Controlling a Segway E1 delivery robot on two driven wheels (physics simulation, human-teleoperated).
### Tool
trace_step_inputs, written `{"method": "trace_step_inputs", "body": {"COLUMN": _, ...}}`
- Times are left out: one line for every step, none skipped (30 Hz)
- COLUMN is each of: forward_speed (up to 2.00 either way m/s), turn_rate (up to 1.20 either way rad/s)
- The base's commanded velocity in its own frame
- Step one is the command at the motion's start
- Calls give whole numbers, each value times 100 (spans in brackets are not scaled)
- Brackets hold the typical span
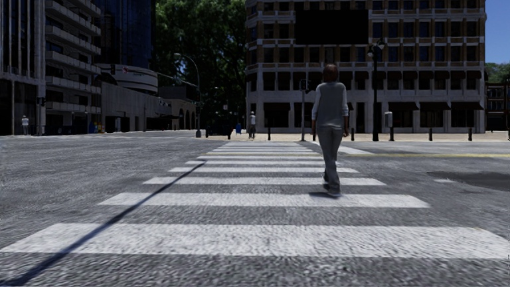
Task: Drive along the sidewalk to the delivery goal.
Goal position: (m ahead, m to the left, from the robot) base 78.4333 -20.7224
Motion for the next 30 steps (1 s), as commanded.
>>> {"method": "trace_step_inputs", "body": {"forward_speed": 135, "turn_rate": 38}}
{"method": "trace_step_inputs", "body": {"forward_speed": 149, "turn_rate": 32}}
{"method": "trace_step_inputs", "body": {"forward_speed": 164, "turn_rate": 24}}
{"method": "trace_step_inputs", "body": {"forward_speed": 164, "turn_rate": 24}}
{"method": "trace_step_inputs", "body": {"forward_speed": 174, "turn_rate": 0}}
{"method": "trace_step_inputs", "body": {"forward_speed": 190, "turn_rate": 0}}
{"method": "trace_step_inputs", "body": {"forward_speed": 200, "turn_rate": 0}}
{"method": "trace_step_inputs", "body": {"forward_speed": 200, "turn_rate": 0}}
{"method": "trace_step_inputs", "body": {"forward_speed": 200, "turn_rate": 0}}
{"method": "trace_step_inputs", "body": {"forward_speed": 200, "turn_rate": 0}}
{"method": "trace_step_inputs", "body": {"forward_speed": 200, "turn_rate": 0}}
{"method": "trace_step_inputs", "body": {"forward_speed": 200, "turn_rate": 0}}
{"method": "trace_step_inputs", "body": {"forward_speed": 200, "turn_rate": 0}}
{"method": "trace_step_inputs", "body": {"forward_speed": 200, "turn_rate": 0}}
{"method": "trace_step_inputs", "body": {"forward_speed": 200, "turn_rate": 0}}
{"method": "trace_step_inputs", "body": {"forward_speed": 200, "turn_rate": 5}}
{"method": "trace_step_inputs", "body": {"forward_speed": 200, "turn_rate": 5}}
{"method": "trace_step_inputs", "body": {"forward_speed": 200, "turn_rate": 14}}
{"method": "trace_step_inputs", "body": {"forward_speed": 200, "turn_rate": 18}}
{"method": "trace_step_inputs", "body": {"forward_speed": 200, "turn_rate": 19}}
{"method": "trace_step_inputs", "body": {"forward_speed": 200, "turn_rate": 19}}
{"method": "trace_step_inputs", "body": {"forward_speed": 200, "turn_rate": 21}}
{"method": "trace_step_inputs", "body": {"forward_speed": 200, "turn_rate": 21}}
{"method": "trace_step_inputs", "body": {"forward_speed": 200, "turn_rate": 22}}
{"method": "trace_step_inputs", "body": {"forward_speed": 200, "turn_rate": 22}}
{"method": "trace_step_inputs", "body": {"forward_speed": 200, "turn_rate": 22}}
{"method": "trace_step_inputs", "body": {"forward_speed": 200, "turn_rate": 22}}
{"method": "trace_step_inputs", "body": {"forward_speed": 200, "turn_rate": 20}}
{"method": "trace_step_inputs", "body": {"forward_speed": 200, "turn_rate": 14}}
{"method": "trace_step_inputs", "body": {"forward_speed": 200, "turn_rate": 14}}
